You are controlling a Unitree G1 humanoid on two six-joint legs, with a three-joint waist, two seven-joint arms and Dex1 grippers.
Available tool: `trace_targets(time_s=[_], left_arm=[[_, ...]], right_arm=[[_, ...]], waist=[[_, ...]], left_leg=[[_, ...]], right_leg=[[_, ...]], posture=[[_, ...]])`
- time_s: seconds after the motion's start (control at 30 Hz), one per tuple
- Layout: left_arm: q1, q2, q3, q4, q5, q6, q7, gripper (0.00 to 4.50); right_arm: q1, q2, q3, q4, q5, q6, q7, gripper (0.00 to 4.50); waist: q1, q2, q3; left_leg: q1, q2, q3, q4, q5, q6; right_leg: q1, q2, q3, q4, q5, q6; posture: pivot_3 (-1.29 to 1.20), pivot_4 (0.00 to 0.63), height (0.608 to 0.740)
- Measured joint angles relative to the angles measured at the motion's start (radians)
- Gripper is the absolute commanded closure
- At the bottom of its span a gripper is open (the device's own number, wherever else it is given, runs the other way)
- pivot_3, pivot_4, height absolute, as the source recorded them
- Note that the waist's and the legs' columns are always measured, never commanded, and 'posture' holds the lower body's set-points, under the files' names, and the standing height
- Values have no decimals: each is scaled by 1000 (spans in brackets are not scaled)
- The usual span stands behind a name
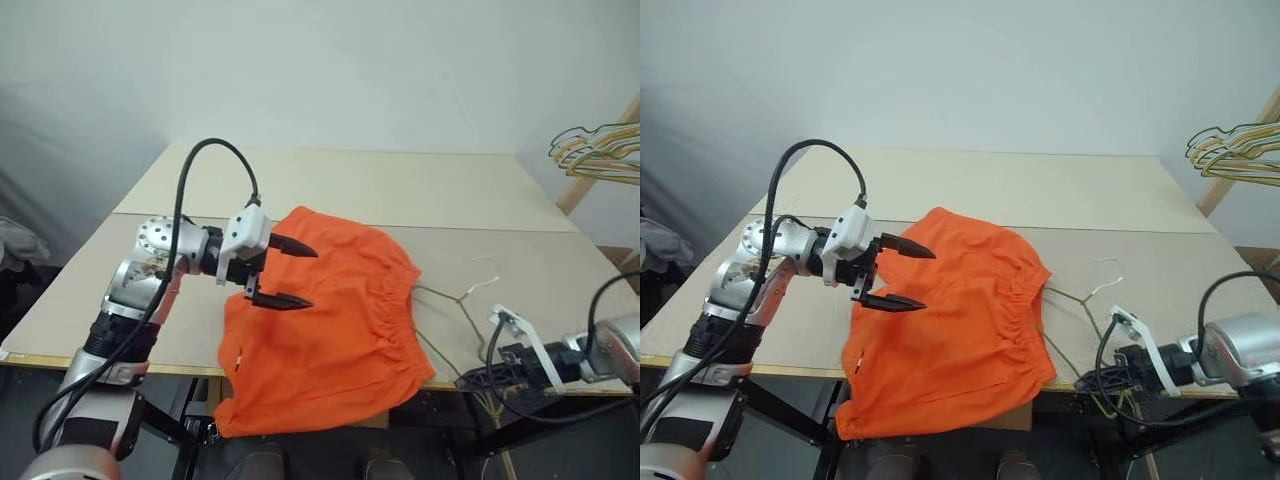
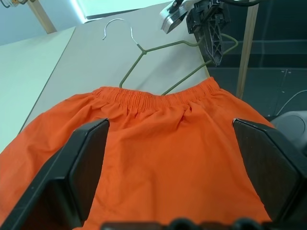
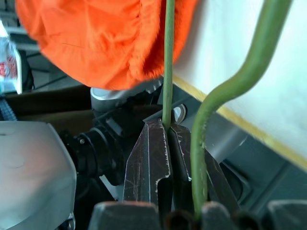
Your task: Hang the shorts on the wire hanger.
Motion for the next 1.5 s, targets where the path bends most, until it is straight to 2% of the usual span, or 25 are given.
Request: trace_targets(time_s=[0.23,0.47,0.67,0.8,0.97,1.07,1.13,1.23,1.5], left_arm=[[24,17,6,-36,-3,2,11,45],[33,25,10,-42,-5,3,12,45],[34,27,11,-44,-13,4,12,45],[34,28,11,-45,-22,5,12,45],[23,21,7,-36,-22,2,11,45],[11,19,2,-29,-22,2,10,45],[-73,-6,-13,79,4,-48,-9,45],[-221,-28,-16,245,46,-135,-21,45],[-485,-67,-21,673,172,-431,-60,45]], right_arm=[[-148,149,3,248,-57,13,-54,4500],[-127,158,23,245,-55,25,9,4500],[-193,205,-38,370,-91,15,-57,4500],[-195,205,-116,337,-95,4,-126,4500],[-125,198,-217,176,-88,6,-198,4500],[-120,194,-226,138,-89,5,-221,4500],[-98,99,-143,-111,-220,-135,-308,4500],[-210,34,-66,-281,-313,-228,-333,4500],[-421,39,133,-379,-445,-301,-309,4500]], waist=[[25,0,0],[55,0,0],[53,0,0],[54,0,0],[54,0,0],[49,0,0],[46,4,2],[30,4,2],[-4,3,1]], left_leg=[[-1,0,0,0,0,0],[-2,0,0,0,0,0],[-2,0,0,1,0,0],[-3,0,0,0,0,0],[-4,0,0,0,0,0],[-3,0,0,1,0,0],[-6,0,1,1,0,0],[-10,0,1,1,0,0],[-21,0,1,0,0,0]], right_leg=[[-1,0,0,0,0,-1],[-1,0,-1,0,0,0],[-1,0,-1,0,2,-1],[-2,0,-1,0,1,-1],[-3,0,-1,-1,1,-1],[-2,0,-1,-1,2,0],[-7,0,-1,0,2,0],[-11,1,0,0,2,-1],[-21,1,0,-1,6,-8]], posture=[[241,0,740],[251,0,740],[240,0,740],[221,0,740],[193,0,740],[150,0,740],[136,0,740],[103,0,740],[70,0,740]])
